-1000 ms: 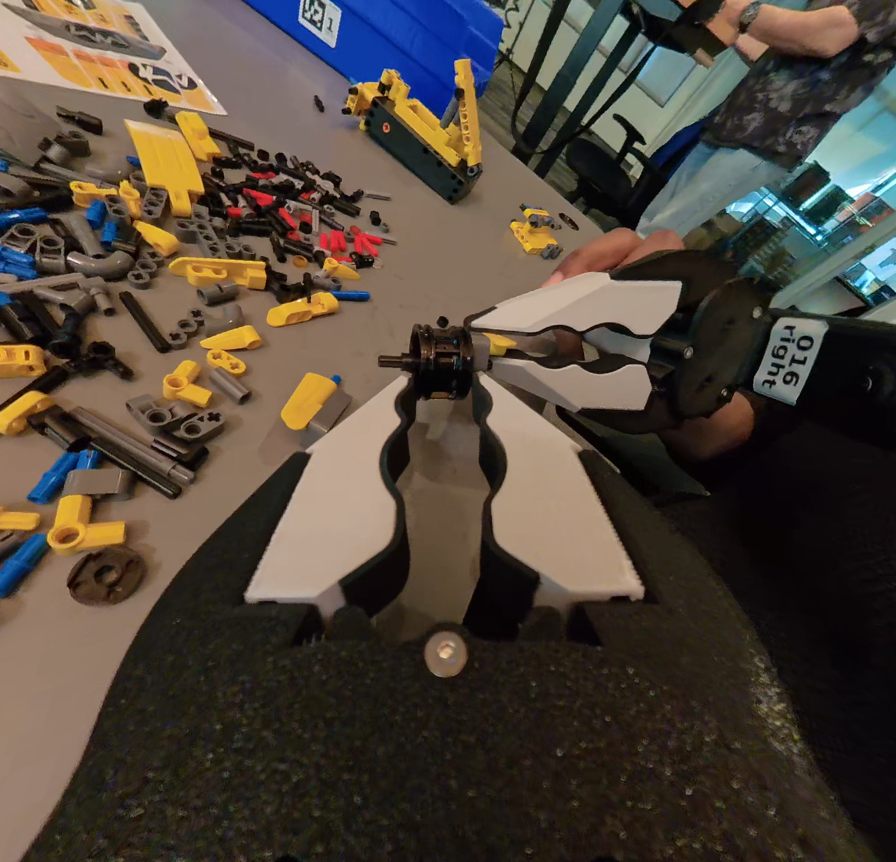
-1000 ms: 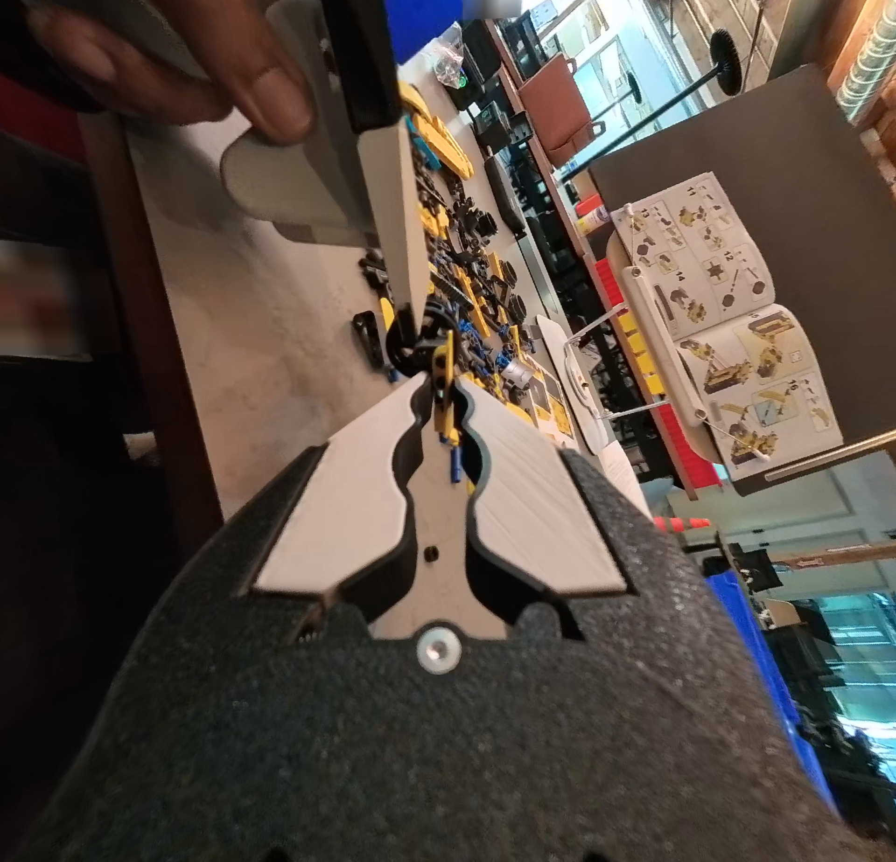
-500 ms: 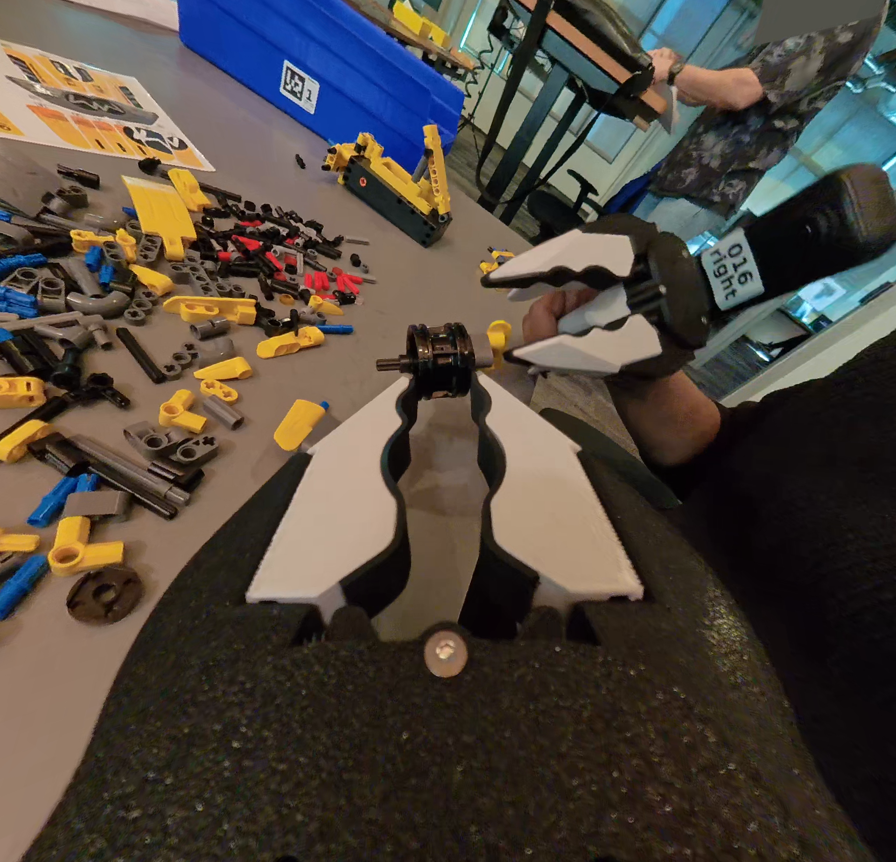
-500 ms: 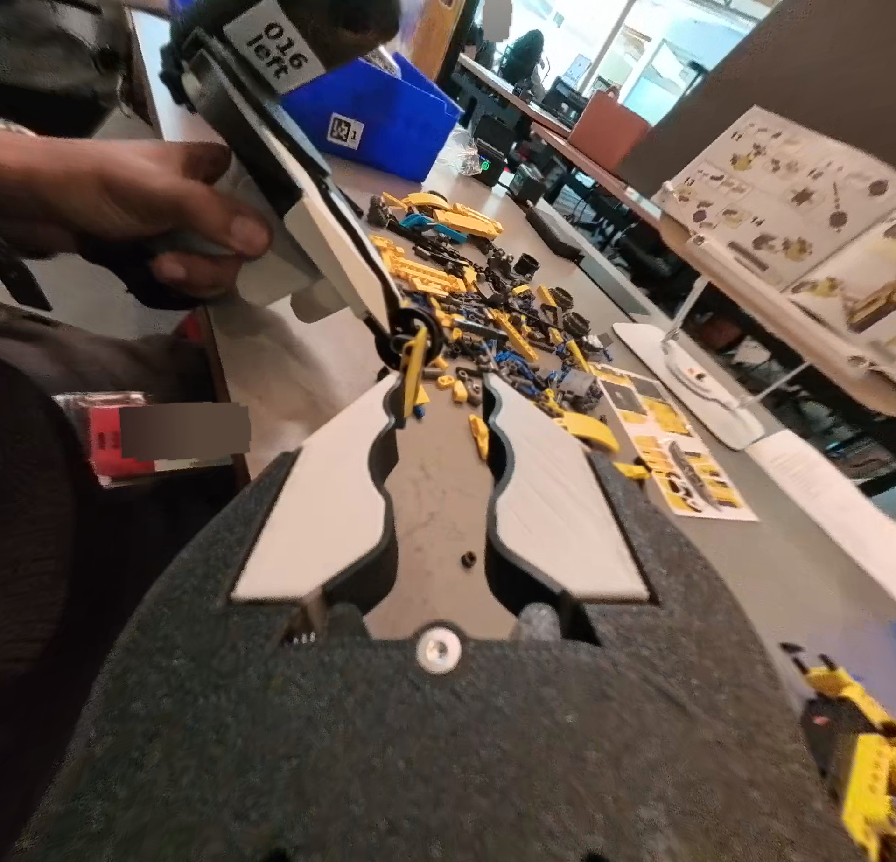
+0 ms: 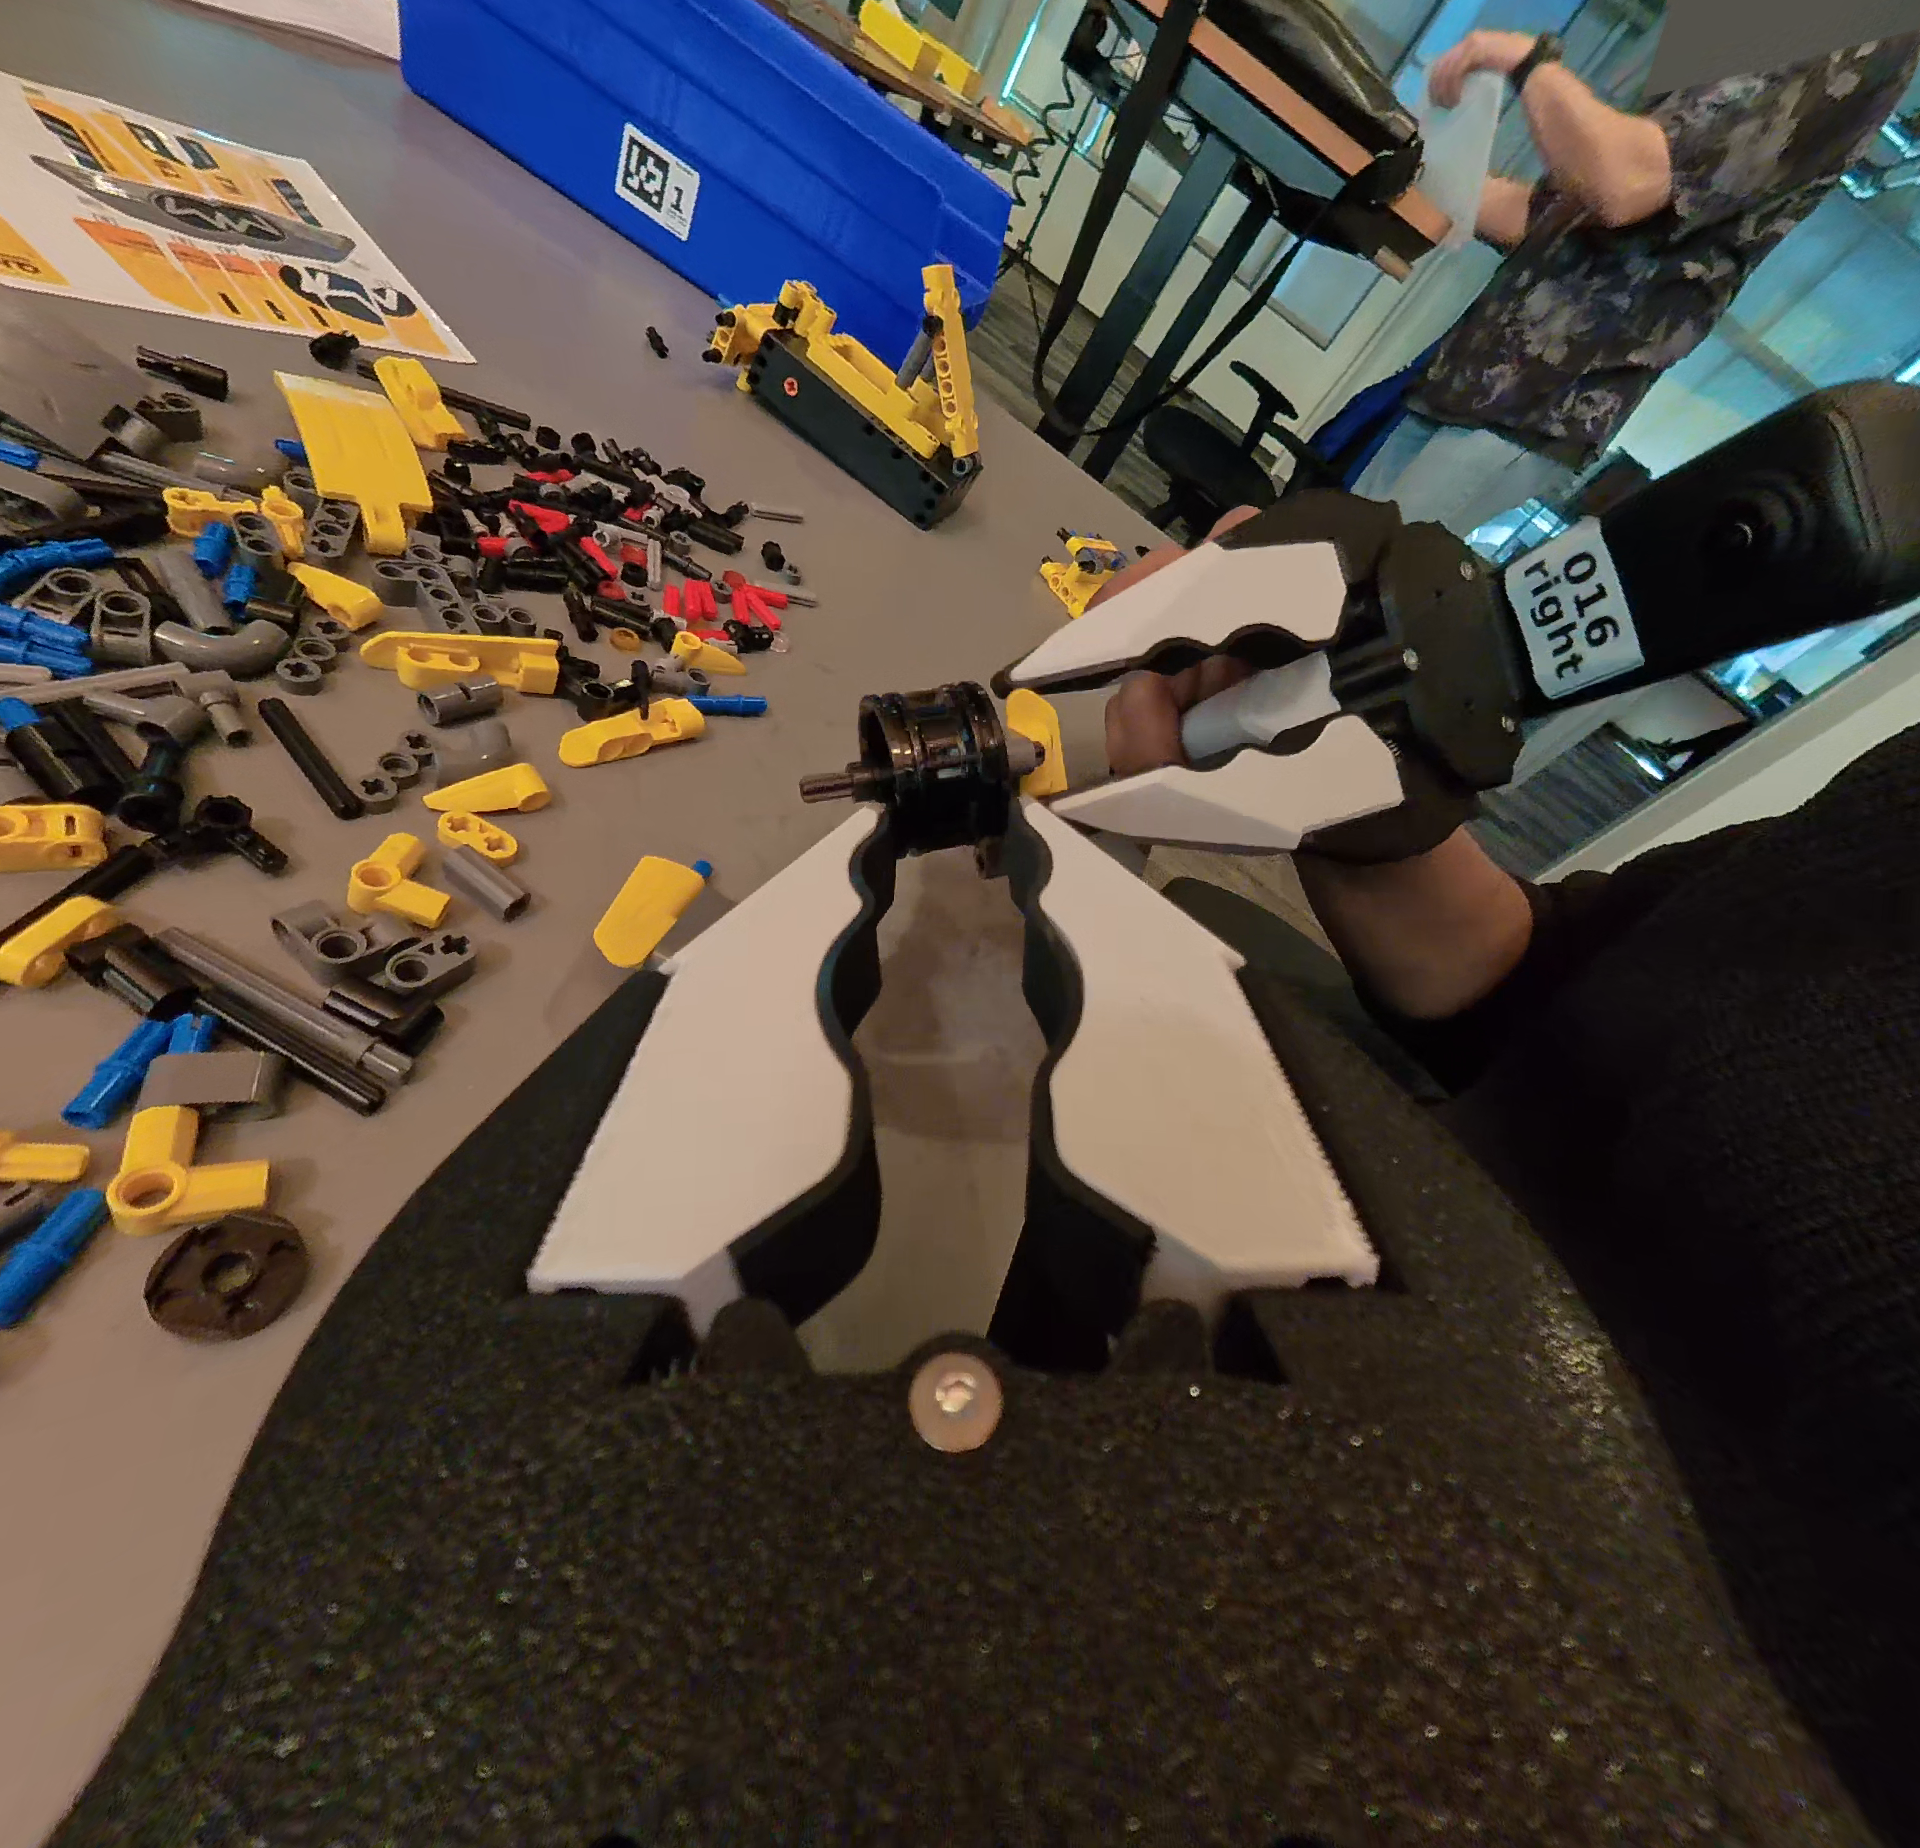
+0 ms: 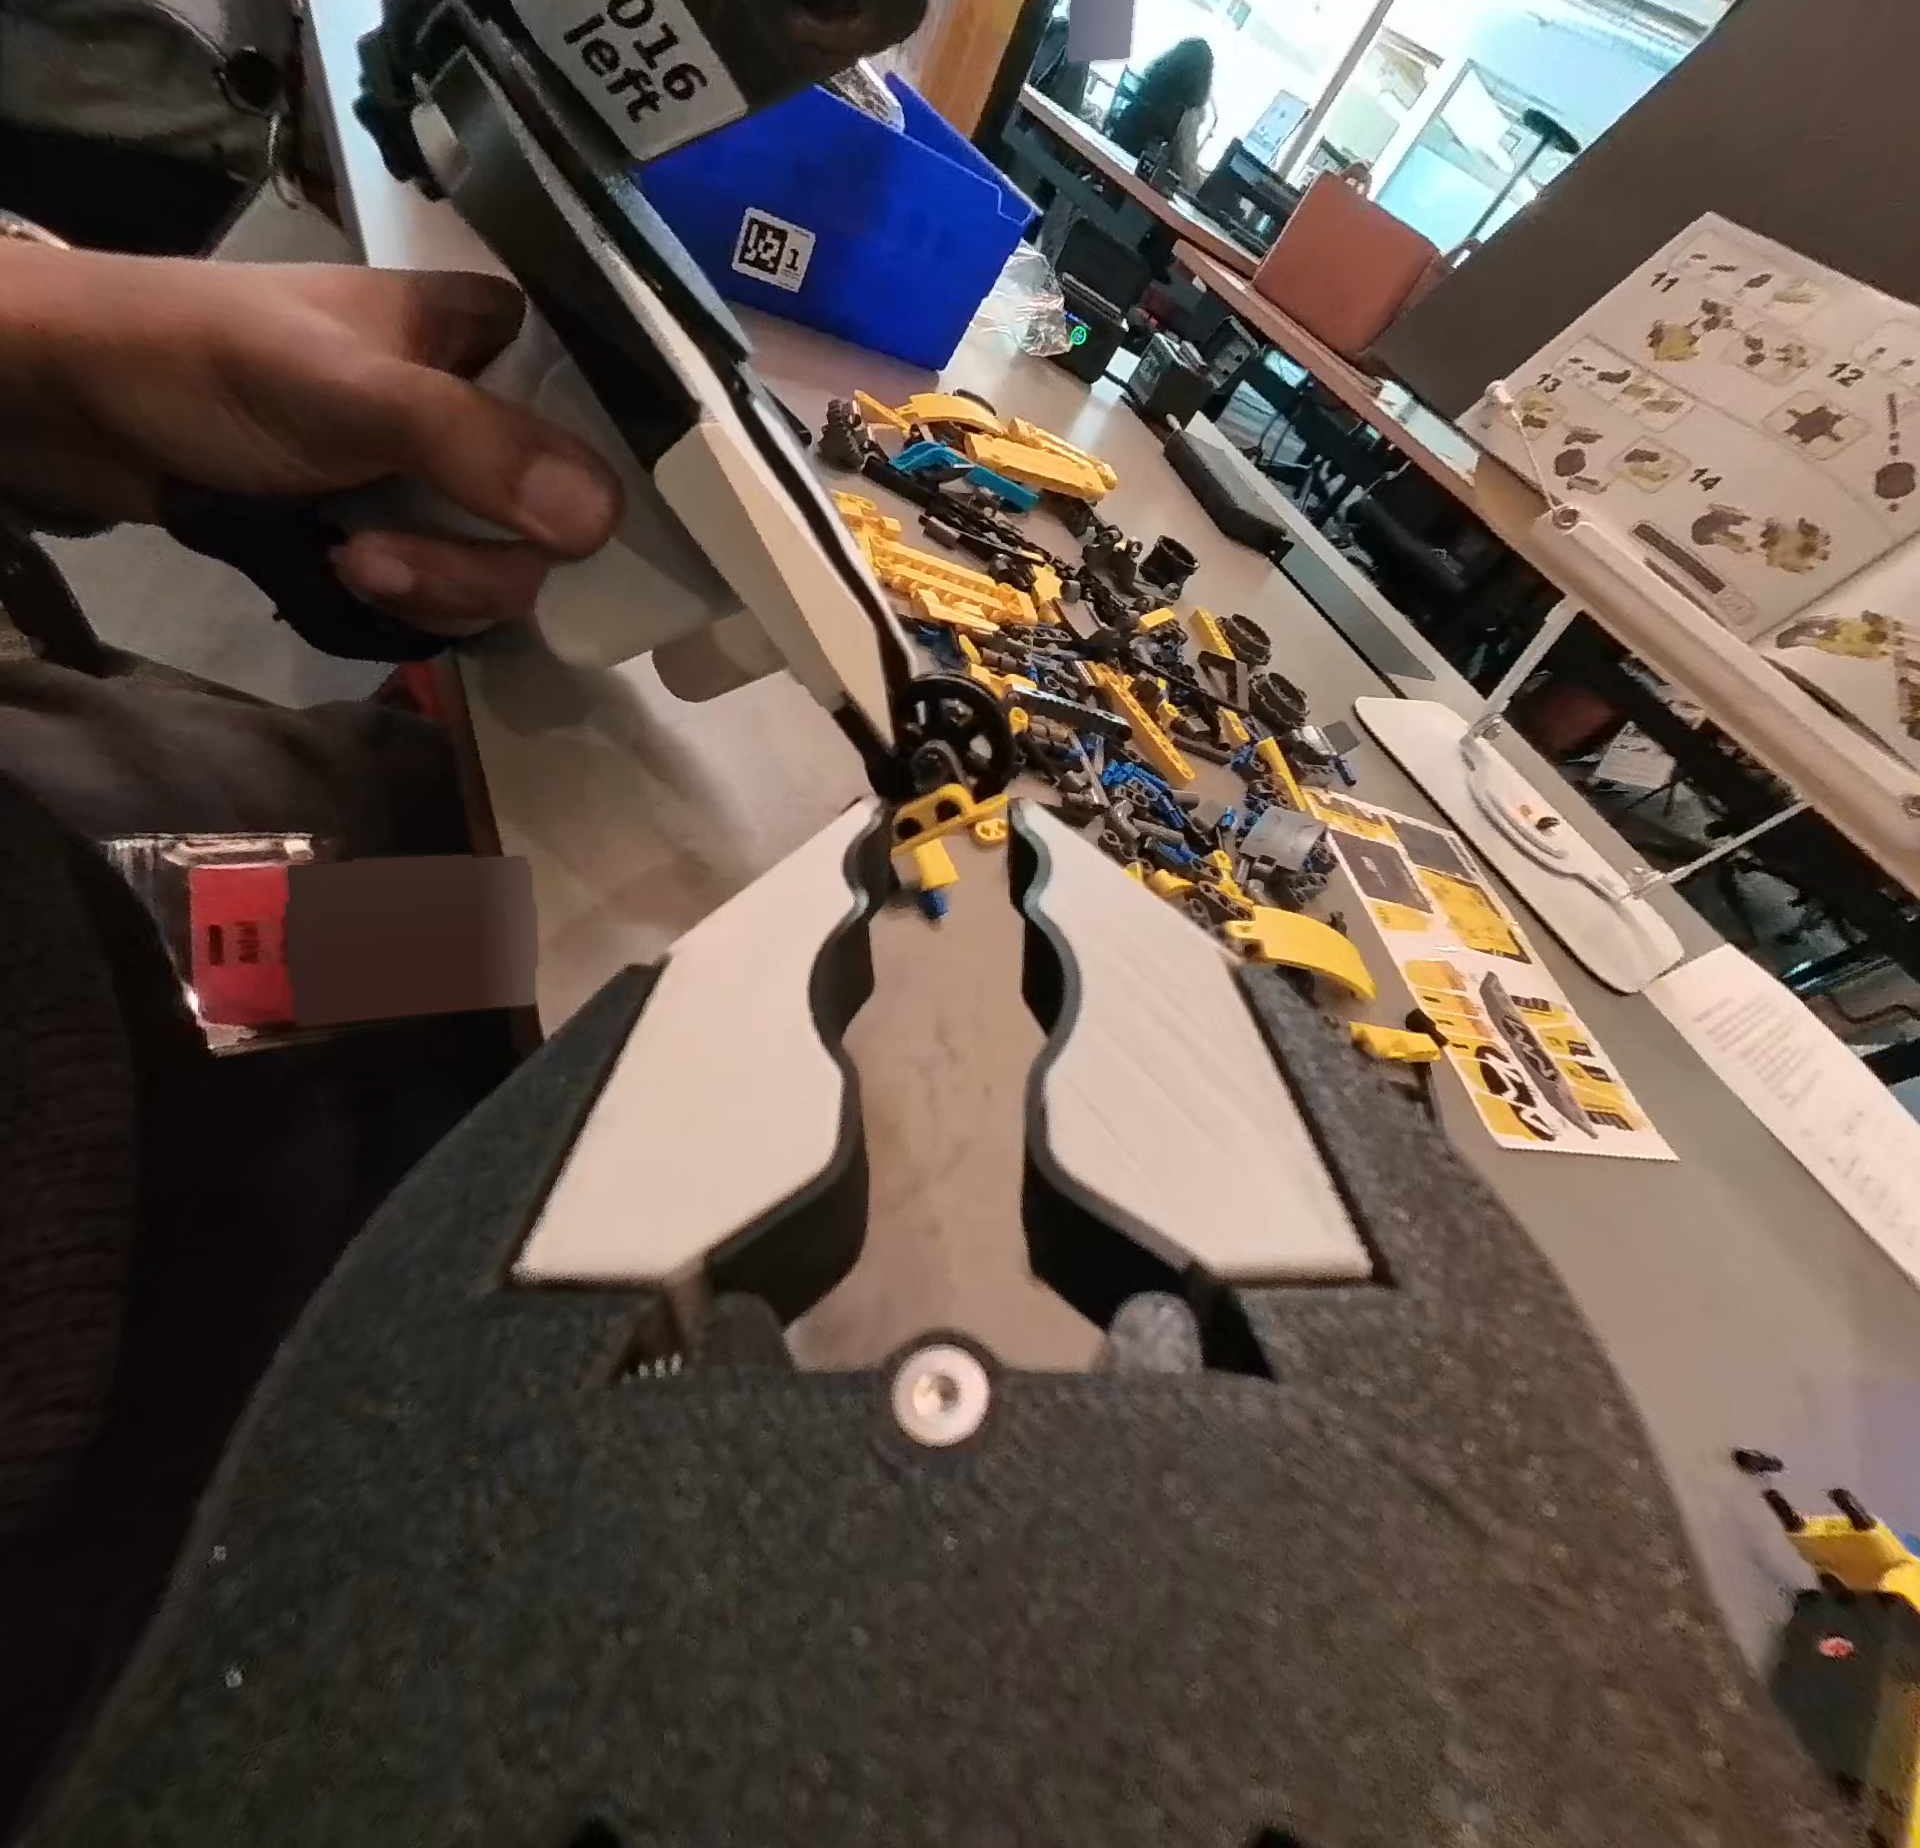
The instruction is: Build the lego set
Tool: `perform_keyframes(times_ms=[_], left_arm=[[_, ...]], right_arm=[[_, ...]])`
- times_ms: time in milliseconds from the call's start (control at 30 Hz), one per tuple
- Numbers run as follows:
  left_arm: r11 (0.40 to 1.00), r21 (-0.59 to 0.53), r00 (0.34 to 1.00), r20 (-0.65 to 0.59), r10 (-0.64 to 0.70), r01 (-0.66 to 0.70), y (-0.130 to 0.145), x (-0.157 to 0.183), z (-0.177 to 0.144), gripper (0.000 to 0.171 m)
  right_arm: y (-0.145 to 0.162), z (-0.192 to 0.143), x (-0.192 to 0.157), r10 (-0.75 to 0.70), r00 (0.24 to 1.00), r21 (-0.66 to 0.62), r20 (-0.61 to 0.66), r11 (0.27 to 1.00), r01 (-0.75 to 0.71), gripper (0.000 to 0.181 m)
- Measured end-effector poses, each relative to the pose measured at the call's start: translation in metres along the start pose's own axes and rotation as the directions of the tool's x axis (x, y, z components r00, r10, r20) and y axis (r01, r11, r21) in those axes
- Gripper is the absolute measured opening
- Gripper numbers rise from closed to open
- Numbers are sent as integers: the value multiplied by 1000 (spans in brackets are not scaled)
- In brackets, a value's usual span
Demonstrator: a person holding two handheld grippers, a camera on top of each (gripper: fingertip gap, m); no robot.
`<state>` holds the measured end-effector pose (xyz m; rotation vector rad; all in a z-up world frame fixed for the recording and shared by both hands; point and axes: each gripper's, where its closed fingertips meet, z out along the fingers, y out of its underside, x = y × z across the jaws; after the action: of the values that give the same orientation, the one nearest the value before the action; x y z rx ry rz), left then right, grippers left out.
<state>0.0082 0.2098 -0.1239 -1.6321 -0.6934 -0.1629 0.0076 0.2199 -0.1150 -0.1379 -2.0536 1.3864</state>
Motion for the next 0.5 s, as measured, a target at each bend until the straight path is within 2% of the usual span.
perform_keyframes(times_ms=[100,167,267,333,400,500], left_arm=[[1000,11,1000,2,21,-21,-1,2,0,20],[999,12,999,18,35,-36,-1,1,0,20],[999,6,998,19,53,-53,0,3,2,20],[998,-1,998,15,58,-58,1,4,3,20],[998,0,998,18,66,-66,1,5,4,20],[997,-19,996,49,81,-80,4,2,6,20]], right_arm=[[3,0,5,44,999,-21,-10,999,-45,10],[8,0,10,64,998,-44,-27,997,-65,11],[12,-1,8,150,989,-63,12,987,-149,17],[6,-3,10,174,985,-22,14,985,-173,12],[4,-4,11,112,994,-6,-13,994,-112,11],[8,-2,12,-127,988,-68,-92,990,121,7]])
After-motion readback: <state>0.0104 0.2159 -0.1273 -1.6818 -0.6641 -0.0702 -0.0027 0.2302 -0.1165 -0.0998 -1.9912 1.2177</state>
